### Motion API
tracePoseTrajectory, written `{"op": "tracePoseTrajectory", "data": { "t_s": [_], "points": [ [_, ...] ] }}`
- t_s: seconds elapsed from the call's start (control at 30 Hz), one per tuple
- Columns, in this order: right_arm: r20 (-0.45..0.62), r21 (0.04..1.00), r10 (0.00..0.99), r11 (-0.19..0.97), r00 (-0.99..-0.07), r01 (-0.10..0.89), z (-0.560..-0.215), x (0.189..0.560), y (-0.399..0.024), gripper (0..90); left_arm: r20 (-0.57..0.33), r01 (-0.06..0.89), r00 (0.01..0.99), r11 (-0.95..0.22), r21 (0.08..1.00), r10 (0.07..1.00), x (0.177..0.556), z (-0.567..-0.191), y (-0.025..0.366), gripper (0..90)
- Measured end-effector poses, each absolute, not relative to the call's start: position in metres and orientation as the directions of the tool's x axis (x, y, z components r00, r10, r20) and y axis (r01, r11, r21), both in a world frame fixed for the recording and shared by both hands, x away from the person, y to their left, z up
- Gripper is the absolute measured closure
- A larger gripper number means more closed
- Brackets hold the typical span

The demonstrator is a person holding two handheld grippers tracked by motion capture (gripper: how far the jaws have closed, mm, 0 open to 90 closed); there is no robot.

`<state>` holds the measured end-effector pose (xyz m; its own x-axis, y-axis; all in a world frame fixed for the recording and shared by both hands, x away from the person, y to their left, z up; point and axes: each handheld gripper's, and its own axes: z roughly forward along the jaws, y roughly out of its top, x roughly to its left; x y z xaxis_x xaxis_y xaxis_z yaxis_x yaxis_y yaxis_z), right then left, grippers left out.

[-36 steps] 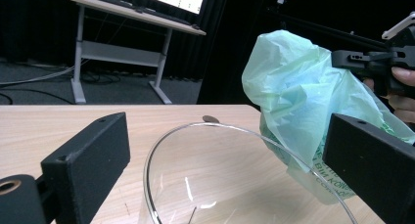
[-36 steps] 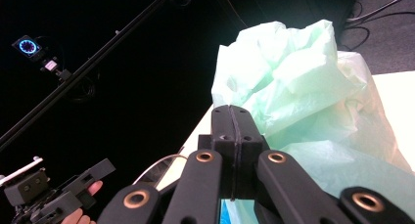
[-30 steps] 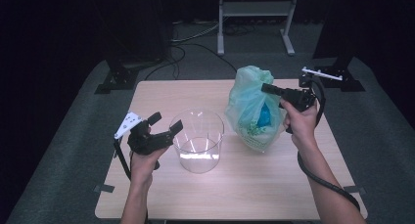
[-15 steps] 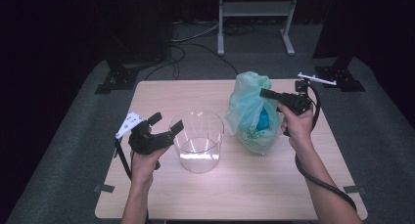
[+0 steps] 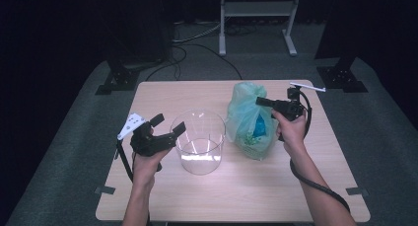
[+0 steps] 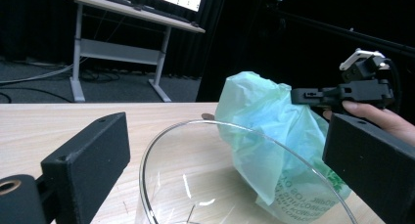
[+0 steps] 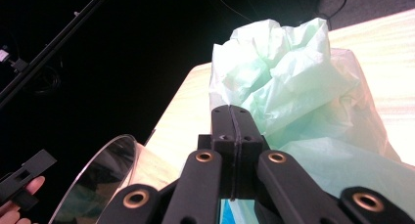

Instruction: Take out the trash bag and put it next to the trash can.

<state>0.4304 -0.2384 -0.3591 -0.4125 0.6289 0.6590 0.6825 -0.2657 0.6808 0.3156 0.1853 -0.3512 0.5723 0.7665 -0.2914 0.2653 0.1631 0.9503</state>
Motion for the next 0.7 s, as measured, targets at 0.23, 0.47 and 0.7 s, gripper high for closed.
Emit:
{"op": "tracePoseTrajectory", "data": {
  "t_s": [0.23,0.47,0.7],
  "points": [
    [0.671,0.661,0.625,-0.261,-0.399,0.703,-0.373,0.436,-0.228,90.0,-0.297,0.273,0.571,0.164,0.948,0.765,0.317,-0.353,0.185,2.5],
    [0.683,0.639,0.622,-0.253,-0.384,0.727,-0.386,0.441,-0.225,89.9,-0.298,0.275,0.57,0.165,0.947,0.766,0.317,-0.354,0.186,2.5],
    [0.669,0.646,0.627,-0.225,-0.399,0.73,-0.391,0.44,-0.225,81.4,-0.306,0.294,0.574,0.157,0.943,0.76,0.32,-0.357,0.182,2.5]
  ]
}}
